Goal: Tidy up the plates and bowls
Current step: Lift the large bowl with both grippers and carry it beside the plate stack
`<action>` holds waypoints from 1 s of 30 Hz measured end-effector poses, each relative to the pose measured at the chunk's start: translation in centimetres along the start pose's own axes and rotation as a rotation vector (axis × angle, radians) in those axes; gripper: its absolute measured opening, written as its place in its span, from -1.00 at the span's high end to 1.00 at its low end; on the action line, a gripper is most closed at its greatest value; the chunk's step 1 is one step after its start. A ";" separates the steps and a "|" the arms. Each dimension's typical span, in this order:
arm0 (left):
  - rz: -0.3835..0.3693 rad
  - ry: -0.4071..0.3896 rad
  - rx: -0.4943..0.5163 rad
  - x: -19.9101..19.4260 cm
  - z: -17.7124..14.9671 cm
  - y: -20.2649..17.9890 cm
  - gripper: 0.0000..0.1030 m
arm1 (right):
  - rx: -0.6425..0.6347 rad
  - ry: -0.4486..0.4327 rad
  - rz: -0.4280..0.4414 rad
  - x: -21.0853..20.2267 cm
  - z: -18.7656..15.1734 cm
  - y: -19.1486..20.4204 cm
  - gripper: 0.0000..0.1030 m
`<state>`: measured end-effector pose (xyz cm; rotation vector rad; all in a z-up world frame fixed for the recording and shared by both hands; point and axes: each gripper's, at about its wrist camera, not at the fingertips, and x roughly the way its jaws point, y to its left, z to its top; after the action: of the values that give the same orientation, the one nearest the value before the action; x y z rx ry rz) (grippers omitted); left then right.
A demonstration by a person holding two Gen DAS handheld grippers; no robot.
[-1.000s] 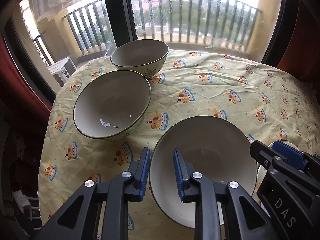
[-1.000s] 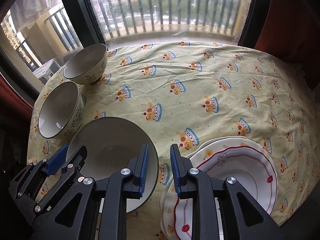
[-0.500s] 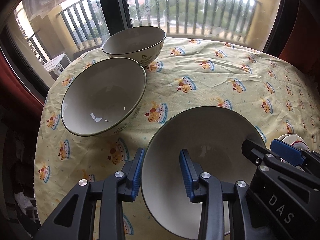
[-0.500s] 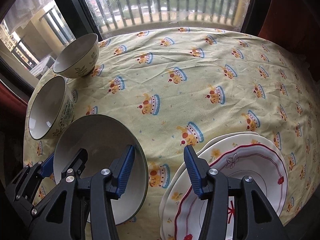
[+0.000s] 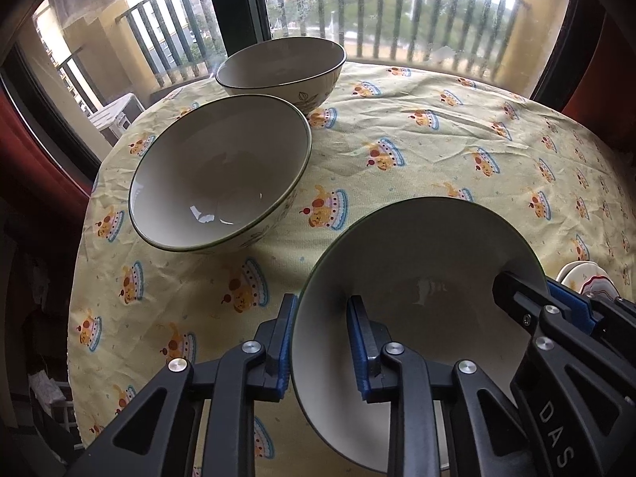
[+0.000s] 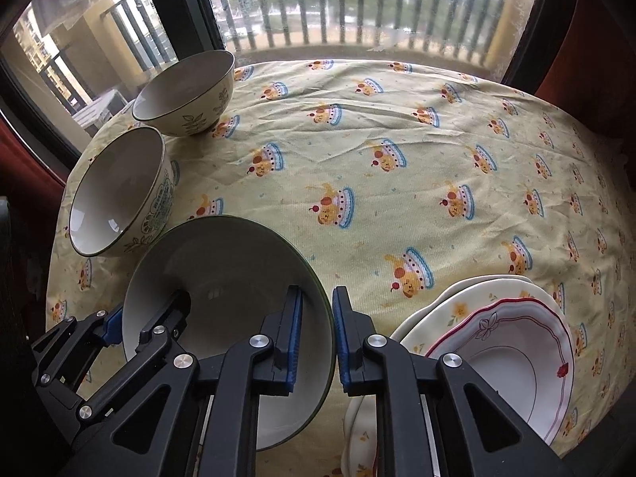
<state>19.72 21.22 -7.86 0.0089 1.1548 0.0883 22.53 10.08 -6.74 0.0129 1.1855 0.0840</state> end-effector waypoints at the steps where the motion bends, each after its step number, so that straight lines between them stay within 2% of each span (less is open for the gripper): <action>1: -0.003 -0.001 0.002 -0.2 -0.2 0.0 0.55 | 0.001 0.002 -0.001 -0.1 -0.1 0.0 0.63; 21: -0.040 0.038 -0.012 -2.6 -5.2 0.6 0.55 | 0.023 0.047 0.011 -2.1 -5.1 0.2 0.63; 30: -0.055 0.046 0.005 -3.2 -5.7 0.6 0.54 | 0.031 0.065 0.015 -2.7 -5.8 0.0 0.63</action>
<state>13.13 21.32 -7.19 -0.0203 1.2002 0.0369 16.15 9.71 -6.46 0.0471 1.2515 0.0796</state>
